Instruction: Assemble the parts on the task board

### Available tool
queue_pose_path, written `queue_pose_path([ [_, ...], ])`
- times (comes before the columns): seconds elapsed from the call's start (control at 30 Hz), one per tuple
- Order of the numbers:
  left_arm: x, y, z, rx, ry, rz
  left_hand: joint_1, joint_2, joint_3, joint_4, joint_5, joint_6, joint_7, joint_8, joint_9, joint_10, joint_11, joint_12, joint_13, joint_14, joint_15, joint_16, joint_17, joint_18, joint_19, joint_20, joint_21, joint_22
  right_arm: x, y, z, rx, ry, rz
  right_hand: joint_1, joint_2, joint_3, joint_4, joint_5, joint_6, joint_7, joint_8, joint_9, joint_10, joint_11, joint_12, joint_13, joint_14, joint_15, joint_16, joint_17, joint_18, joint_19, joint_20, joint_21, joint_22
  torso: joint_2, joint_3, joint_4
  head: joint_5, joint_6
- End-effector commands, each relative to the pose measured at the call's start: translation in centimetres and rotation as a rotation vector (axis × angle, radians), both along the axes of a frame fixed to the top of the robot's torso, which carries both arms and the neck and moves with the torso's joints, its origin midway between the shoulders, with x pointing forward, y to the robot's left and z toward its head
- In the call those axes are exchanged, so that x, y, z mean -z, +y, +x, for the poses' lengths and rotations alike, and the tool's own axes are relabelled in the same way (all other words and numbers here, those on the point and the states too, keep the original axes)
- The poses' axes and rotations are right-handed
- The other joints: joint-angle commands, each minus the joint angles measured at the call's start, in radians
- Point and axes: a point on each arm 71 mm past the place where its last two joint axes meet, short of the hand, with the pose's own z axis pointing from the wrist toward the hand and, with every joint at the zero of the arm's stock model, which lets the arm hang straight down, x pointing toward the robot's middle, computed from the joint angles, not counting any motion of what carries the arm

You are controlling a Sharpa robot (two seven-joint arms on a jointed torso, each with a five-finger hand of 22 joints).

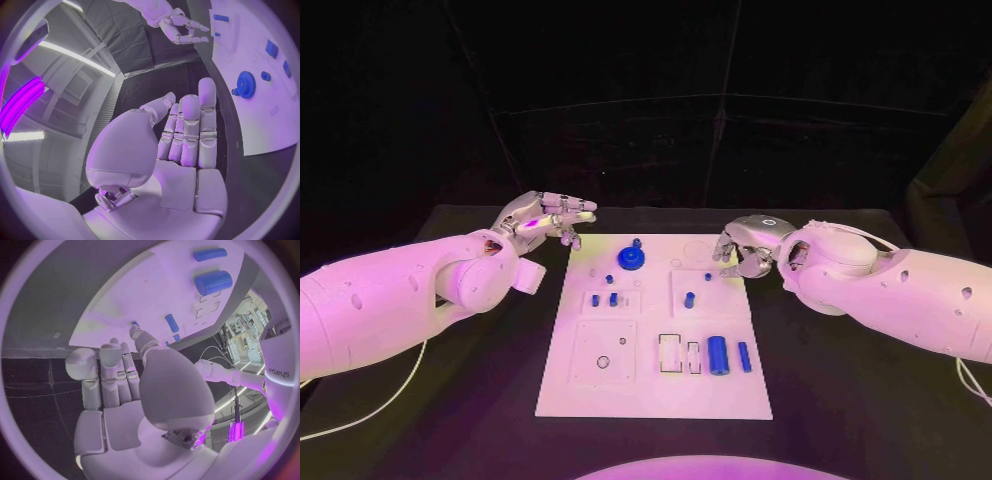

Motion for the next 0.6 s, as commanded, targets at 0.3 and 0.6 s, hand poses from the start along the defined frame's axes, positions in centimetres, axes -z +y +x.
queue_pose_path([
  [0.3, -0.3, -0.2, -0.2, -0.019, 0.037, -0.134, -0.004, 0.003, -0.002, -0.006, -0.001, 0.008, -0.002, 0.008, -0.002, 0.002, -0.001, 0.008, 0.001, -0.021, -0.002, -0.017, -0.025, 0.019, -0.008, 0.001, -0.008, -0.003, 0.7, 1.5, -0.2, -0.043, 0.007, -0.082, 0.011, -0.004, 0.055, -0.016, -0.012, -0.009, 0.004, -0.008, 0.0, -0.001, 0.01, -0.013, -0.032, 0.0, 0.009, 0.015, -0.002, -0.007, -0.001, 0.008, 0.001, 0.004, 0.002, -0.0001, 0.0016, 0.006, 0.003],
  [0.6, -0.2, -0.5, -0.3, -0.014, 0.062, -0.126, 0.008, 0.004, 0.005, -0.021, -0.001, 0.004, 0.002, 0.008, -0.005, -0.004, 0.001, 0.014, 0.002, -0.03, -0.001, -0.02, -0.034, 0.019, -0.012, 0.0, -0.012, -0.005, 1.3, 2.2, -0.3, -0.06, 0.033, -0.086, 0.005, -0.009, 0.117, -0.032, -0.048, -0.007, 0.005, -0.008, 0.0, 0.009, 0.01, -0.015, -0.06, 0.001, 0.01, 0.03, 0.002, -0.008, 0.002, 0.008, 0.007, 0.012, 0.002, 0.0009, 0.002, 0.012, -0.009],
])
